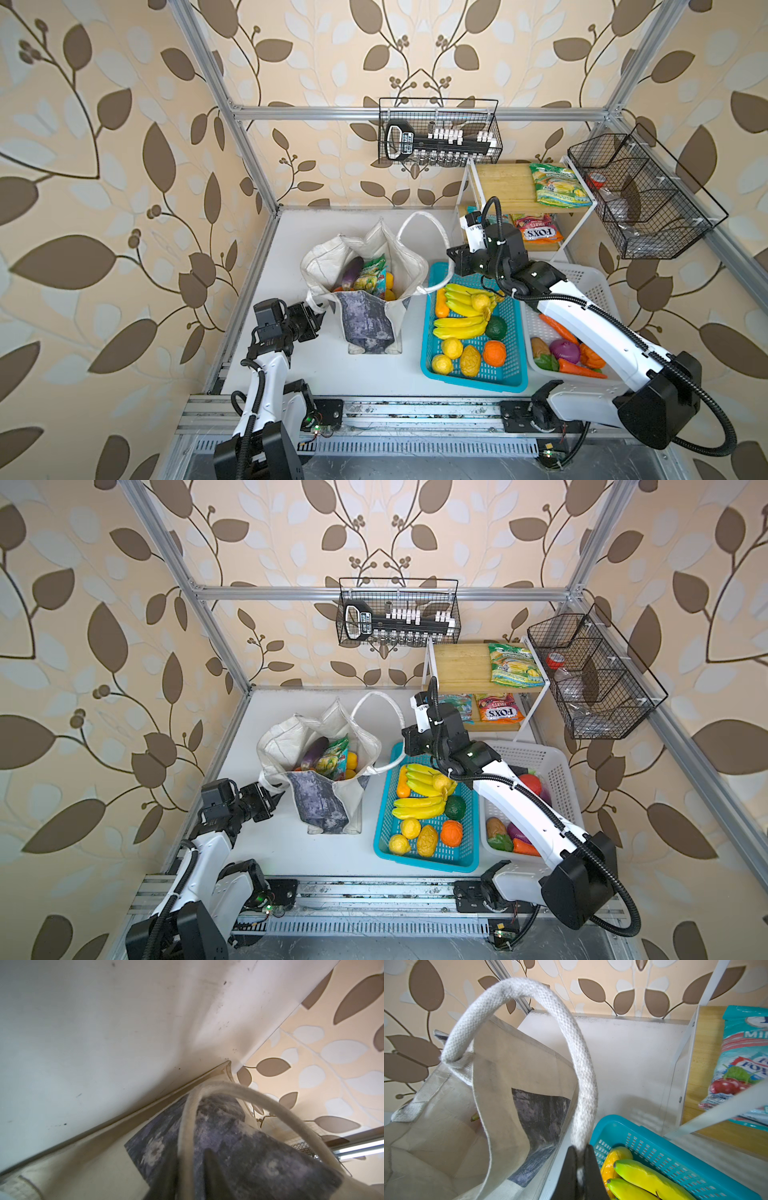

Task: Place the food into the grocery bag and tie it
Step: 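Lift the handle with the right gripper while the left gripper grasps the other handle, then bring both handles together above the tote with both grippers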

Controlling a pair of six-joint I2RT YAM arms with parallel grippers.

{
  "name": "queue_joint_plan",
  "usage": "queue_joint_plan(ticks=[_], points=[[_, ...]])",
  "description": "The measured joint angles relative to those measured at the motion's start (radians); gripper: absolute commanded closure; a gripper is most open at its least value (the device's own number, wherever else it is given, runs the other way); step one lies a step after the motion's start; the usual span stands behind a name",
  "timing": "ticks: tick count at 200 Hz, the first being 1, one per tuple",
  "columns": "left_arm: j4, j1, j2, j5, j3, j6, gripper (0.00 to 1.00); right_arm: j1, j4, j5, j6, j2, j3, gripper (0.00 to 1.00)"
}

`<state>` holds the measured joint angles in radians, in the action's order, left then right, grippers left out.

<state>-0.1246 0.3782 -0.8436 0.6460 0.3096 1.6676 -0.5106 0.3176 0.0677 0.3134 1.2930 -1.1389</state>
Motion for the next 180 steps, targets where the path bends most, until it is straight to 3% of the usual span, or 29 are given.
queue_joint_plan(ticks=[27,54,83,111,149,180], points=[[-0.124,0.007,0.0,-0.059,0.08,-0.109,1.0,0.003,0.001,0.004,0.0,0.003,0.0,1.0],[-0.35,0.016,0.018,-0.196,0.334,-0.323,1.0,0.009,0.001,0.006,0.0,0.003,0.0,1.0],[-0.435,0.02,0.021,-0.27,0.554,-0.532,1.0,0.011,-0.001,0.02,0.0,0.003,-0.002,1.0],[-0.447,0.022,0.021,-0.263,0.632,-0.672,1.0,0.011,-0.015,0.04,0.011,0.003,-0.003,1.0],[-0.408,0.015,0.006,-0.175,0.685,-0.765,1.0,0.0,-0.042,0.066,0.027,0.003,-0.03,1.0],[-0.375,-0.114,-0.068,-0.134,0.798,-0.855,1.0,-0.037,-0.053,0.071,0.034,0.004,-0.083,1.0]])
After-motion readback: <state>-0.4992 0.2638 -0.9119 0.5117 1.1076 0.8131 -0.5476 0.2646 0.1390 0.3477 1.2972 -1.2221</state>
